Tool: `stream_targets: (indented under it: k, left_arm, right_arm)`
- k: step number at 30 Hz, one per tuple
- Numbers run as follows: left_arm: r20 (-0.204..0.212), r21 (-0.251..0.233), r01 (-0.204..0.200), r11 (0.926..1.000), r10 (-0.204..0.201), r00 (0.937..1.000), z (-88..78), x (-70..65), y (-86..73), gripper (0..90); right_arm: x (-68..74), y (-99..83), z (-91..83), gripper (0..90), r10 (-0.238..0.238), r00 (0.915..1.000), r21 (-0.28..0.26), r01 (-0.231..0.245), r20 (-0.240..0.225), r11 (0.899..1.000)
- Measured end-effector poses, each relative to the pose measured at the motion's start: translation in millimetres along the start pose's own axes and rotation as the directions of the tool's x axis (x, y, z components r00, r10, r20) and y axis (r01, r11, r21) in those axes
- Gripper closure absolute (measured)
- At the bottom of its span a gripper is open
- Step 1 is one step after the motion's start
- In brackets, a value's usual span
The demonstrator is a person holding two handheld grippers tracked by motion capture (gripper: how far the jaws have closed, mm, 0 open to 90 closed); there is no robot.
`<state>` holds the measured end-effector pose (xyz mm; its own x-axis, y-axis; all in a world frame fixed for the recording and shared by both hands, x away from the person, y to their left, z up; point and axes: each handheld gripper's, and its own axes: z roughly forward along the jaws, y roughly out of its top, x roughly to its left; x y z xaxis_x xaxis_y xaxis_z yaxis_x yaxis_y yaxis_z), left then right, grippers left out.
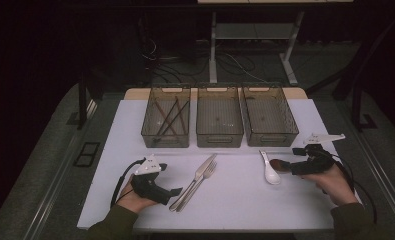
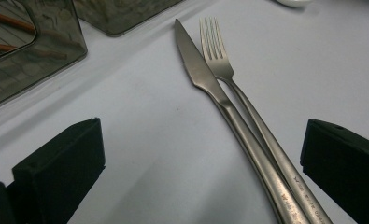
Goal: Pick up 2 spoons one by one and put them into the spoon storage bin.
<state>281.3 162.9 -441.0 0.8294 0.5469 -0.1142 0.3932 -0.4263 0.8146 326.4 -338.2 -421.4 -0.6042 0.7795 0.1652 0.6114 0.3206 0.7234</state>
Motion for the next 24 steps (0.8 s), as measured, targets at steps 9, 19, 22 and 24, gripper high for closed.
stream_targets:
  k: [9, 19, 22, 24]
  left_arm:
    - [0.008, 0.004, 0.002, 1.0, -0.002, 1.0, 1.0, 0.5, -0.5, 0.0]
    - [0.015, 0.01, 0.0, 1.0, 0.0, 0.9999, 1.5, 0.3, -0.8, 0.0]
    - [0.017, 0.012, -0.001, 0.9999, 0.001, 0.9999, 2.4, -0.2, -0.8, 0.0]
    - [0.016, 0.013, -0.003, 0.9999, 0.002, 0.9999, 2.6, -0.1, -0.9, 0.0]
  right_arm:
    - [-8.5, 2.0, 11.1, 31.7, 0.001, 0.9991, 0.043, 0.0, -0.041, 0.999]
    - [-12.2, -5.7, 14.4, 38.8, -0.009, 0.9995, 0.085, 0.011, -0.03, 0.996]
    - [-12.3, -6.6, 15.7, 39.6, -0.011, 0.9995, 0.095, 0.014, -0.029, 0.995]
    - [-12.1, -7.2, 16.9, 40.6, -0.019, 0.9994, 0.102, 0.021, -0.028, 0.995]
